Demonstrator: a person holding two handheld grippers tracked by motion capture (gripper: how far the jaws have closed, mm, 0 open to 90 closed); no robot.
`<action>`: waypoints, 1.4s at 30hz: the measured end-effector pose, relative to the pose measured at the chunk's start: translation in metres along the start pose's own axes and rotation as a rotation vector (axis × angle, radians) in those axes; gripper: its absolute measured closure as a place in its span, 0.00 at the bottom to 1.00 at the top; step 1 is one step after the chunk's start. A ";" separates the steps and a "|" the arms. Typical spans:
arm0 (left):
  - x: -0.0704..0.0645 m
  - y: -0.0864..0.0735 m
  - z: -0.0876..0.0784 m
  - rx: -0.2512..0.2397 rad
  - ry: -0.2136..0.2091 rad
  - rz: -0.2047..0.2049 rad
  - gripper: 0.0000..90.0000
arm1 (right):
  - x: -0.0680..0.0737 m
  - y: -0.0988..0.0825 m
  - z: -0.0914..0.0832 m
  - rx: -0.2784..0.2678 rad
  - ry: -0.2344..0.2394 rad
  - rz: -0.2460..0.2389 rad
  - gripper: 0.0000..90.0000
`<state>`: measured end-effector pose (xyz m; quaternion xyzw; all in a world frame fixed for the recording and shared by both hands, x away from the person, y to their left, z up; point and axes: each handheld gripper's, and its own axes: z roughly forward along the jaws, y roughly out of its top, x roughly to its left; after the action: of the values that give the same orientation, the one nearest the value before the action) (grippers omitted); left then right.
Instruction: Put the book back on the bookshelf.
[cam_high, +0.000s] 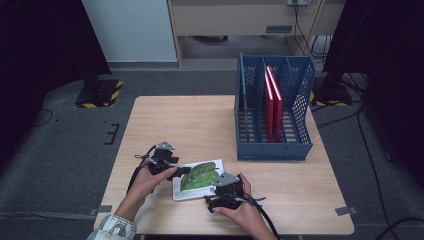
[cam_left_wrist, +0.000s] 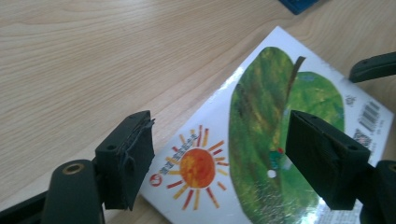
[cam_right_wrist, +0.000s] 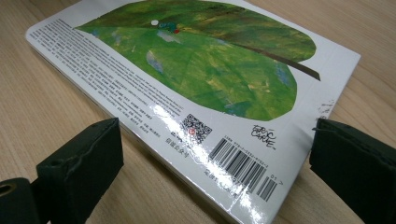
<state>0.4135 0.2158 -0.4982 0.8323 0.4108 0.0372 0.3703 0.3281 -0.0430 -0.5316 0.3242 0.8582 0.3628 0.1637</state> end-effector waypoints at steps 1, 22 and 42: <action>0.001 -0.001 0.000 -0.001 0.007 0.000 0.24 | 0.000 0.000 0.000 0.003 0.003 0.004 0.04; 0.008 -0.017 0.005 0.075 0.026 -0.033 0.25 | -0.003 -0.007 -0.001 0.045 0.022 0.052 0.05; 0.011 -0.014 0.008 0.037 0.046 -0.014 0.29 | 0.007 -0.008 -0.002 0.039 0.037 0.039 0.07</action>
<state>0.4148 0.2247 -0.5154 0.8350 0.4256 0.0461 0.3457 0.3181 -0.0439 -0.5361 0.3374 0.8615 0.3550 0.1343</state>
